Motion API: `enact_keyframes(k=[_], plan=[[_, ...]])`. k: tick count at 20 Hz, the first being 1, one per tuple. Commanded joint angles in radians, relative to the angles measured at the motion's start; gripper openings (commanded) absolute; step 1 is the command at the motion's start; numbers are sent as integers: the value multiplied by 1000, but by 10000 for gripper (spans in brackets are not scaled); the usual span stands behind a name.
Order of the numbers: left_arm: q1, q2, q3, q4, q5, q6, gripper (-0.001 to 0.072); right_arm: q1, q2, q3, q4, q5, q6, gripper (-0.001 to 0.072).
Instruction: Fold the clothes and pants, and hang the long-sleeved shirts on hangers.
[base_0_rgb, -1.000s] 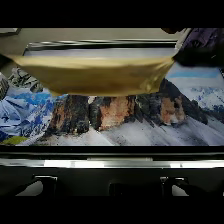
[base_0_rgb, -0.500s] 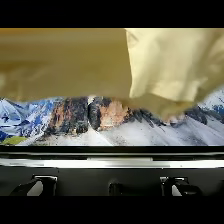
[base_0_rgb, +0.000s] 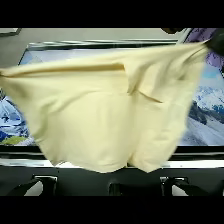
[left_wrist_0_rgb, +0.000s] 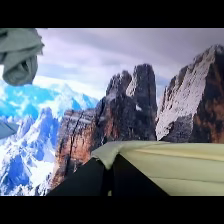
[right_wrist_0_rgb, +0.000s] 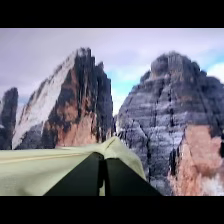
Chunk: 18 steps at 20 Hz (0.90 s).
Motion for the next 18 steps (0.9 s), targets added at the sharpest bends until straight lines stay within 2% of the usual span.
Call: enact_keyframes(k=[1, 5, 8, 10, 13, 18], plan=[[-59, -204, -161, 12, 206, 17, 12, 10, -290, -10, 41, 0, -7, 24], [-104, -498, -89, 11, 373, 17, 12, 45, -538, -10, 39, 181, -25, 24], [-117, -640, 41, 11, 416, 18, 12, 45, -627, -10, 21, 317, -23, 24], [-117, -684, 102, 8, 409, 18, 12, 45, -642, -10, 5, 350, -22, 24], [-116, -687, 110, 8, 366, 18, 13, 45, -639, -9, -13, 291, -23, 24], [-102, -689, 110, 9, 101, 18, 12, 45, -638, -9, -83, 57, -23, 24]])
